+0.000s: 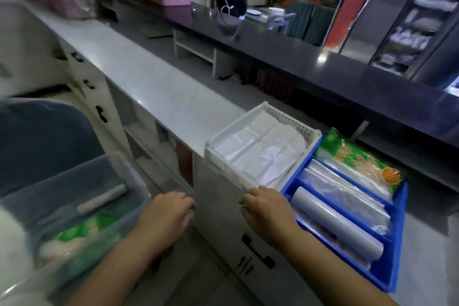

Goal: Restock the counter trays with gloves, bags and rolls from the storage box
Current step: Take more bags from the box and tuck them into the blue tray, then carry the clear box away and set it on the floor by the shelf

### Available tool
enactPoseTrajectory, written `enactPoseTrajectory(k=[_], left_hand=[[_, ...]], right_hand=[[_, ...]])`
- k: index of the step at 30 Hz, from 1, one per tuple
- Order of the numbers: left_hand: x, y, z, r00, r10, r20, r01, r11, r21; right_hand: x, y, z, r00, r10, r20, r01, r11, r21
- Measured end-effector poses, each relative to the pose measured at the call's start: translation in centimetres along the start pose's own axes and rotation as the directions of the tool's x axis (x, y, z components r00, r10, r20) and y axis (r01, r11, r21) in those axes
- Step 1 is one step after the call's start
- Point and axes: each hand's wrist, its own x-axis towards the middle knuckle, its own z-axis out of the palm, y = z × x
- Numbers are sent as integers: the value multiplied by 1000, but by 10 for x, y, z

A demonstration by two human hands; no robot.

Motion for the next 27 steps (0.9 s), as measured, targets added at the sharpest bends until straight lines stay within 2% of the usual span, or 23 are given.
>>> enactPoseTrajectory(k=[7,12,18,23,27], left_hand=[[-90,-139,-13,954,-287,83,286,958,24],[-147,-257,-22,897,-434,83,436,900,-7],[-177,-359,-24,873,-481,84,484,875,-22],[-164,-402,-13,873,-467,141,482,870,-101],[-144,-434,-4,847,-493,198,520,844,-127]], right_hand=[[77,-117,51,982,-138,126,137,990,19],[132,-223,91,974,-164,157,144,981,133],[183,-298,145,951,-149,270,94,974,205],[212,-318,179,921,-22,388,-43,986,160],[250,-325,211,889,23,457,-110,980,164]])
